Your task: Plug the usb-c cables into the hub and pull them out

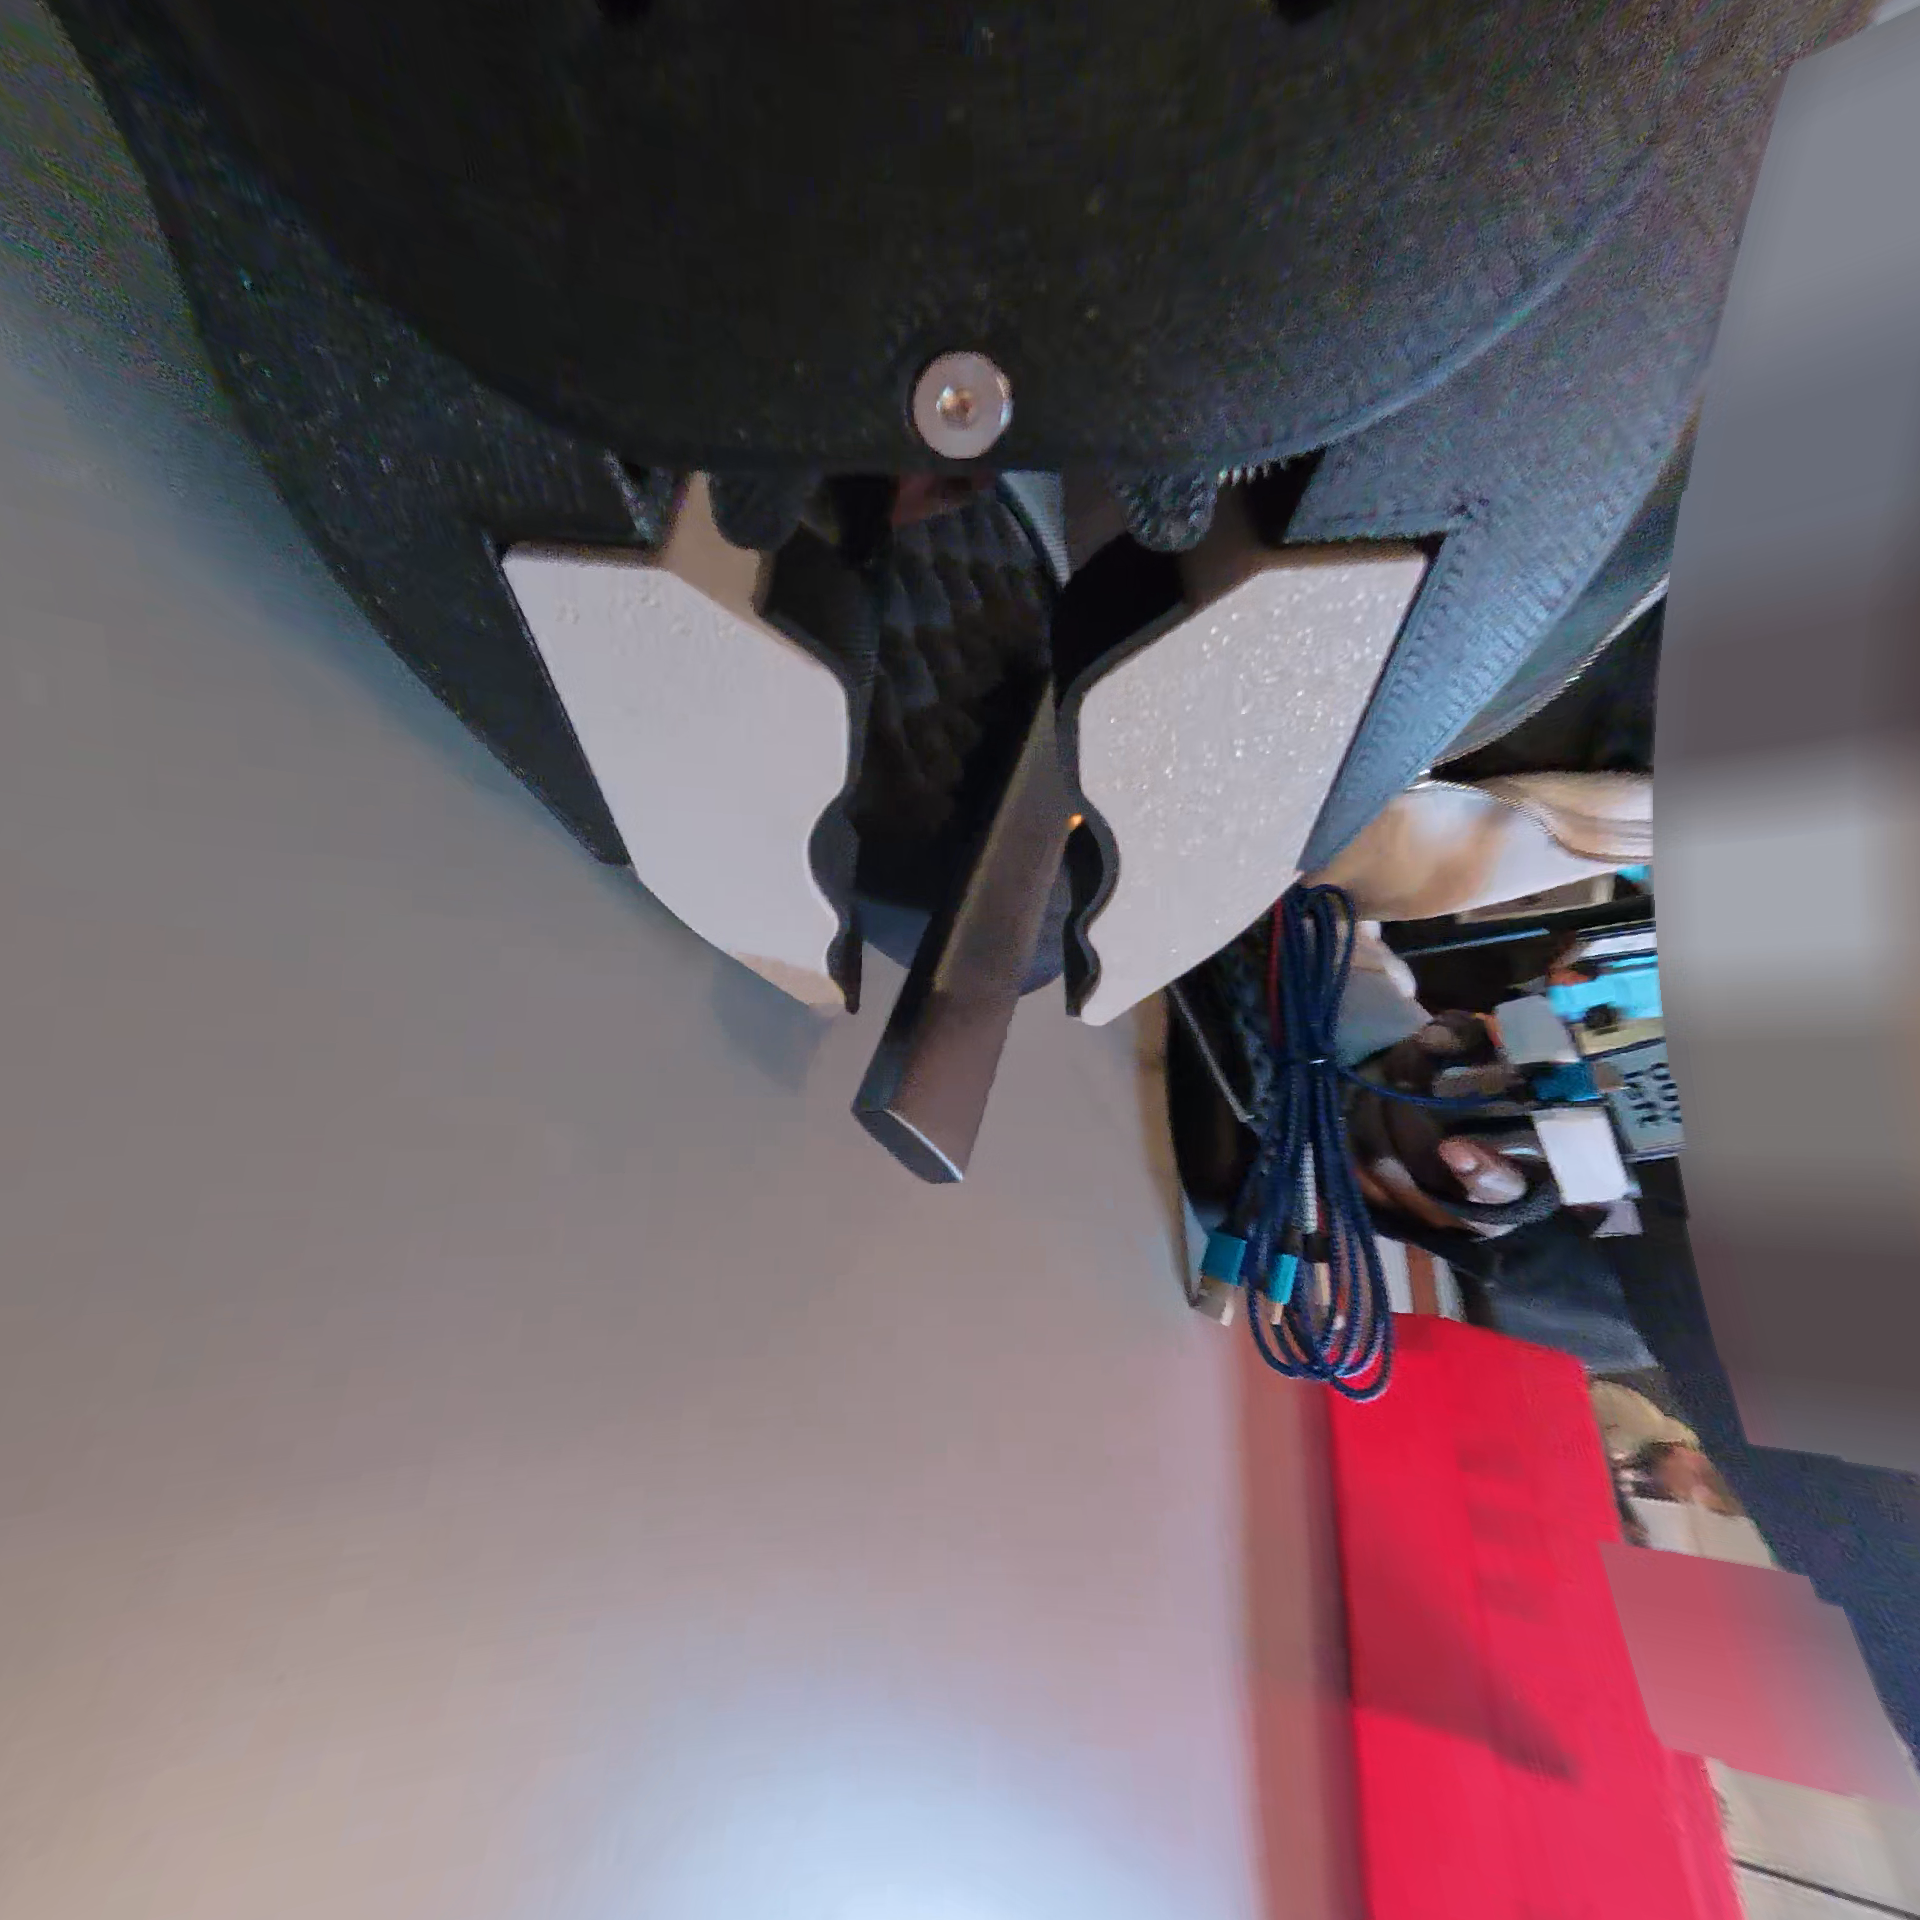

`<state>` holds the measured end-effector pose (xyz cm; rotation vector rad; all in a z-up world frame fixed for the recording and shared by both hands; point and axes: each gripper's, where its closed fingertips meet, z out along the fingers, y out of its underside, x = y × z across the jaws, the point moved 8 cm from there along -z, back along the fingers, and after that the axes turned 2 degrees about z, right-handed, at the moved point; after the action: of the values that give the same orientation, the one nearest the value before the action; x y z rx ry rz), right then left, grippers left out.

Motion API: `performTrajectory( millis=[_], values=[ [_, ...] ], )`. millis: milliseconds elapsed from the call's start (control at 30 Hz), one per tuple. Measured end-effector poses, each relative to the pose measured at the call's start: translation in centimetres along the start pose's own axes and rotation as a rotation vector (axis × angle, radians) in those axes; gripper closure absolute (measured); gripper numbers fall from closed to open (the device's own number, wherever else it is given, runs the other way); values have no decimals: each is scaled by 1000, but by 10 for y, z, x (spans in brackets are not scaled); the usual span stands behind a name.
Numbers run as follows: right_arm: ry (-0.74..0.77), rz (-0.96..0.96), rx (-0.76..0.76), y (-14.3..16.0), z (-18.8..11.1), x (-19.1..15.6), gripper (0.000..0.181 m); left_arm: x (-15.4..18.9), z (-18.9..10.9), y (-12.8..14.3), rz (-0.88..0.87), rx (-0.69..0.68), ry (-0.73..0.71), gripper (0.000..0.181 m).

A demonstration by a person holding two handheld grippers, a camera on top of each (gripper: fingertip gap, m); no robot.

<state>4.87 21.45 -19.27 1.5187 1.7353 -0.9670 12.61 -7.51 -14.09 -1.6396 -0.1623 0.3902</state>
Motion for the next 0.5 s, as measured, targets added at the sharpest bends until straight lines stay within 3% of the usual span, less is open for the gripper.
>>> performTrajectory(
  millis=[133, 333, 500],
  values=[
    [-227, 124, 24, -1, 12, -2, 170, -2, -2, 0, -16, 24, -3, 171],
    [-383, -94, 87, -7, 18, -35, 172, -3, 0, -2, -19, 5, -29, 171],
    [-495, -185, -22, -7, 38, -59, 172, -4, 5, -6, 86, -60, -13, 171]
  ],
)
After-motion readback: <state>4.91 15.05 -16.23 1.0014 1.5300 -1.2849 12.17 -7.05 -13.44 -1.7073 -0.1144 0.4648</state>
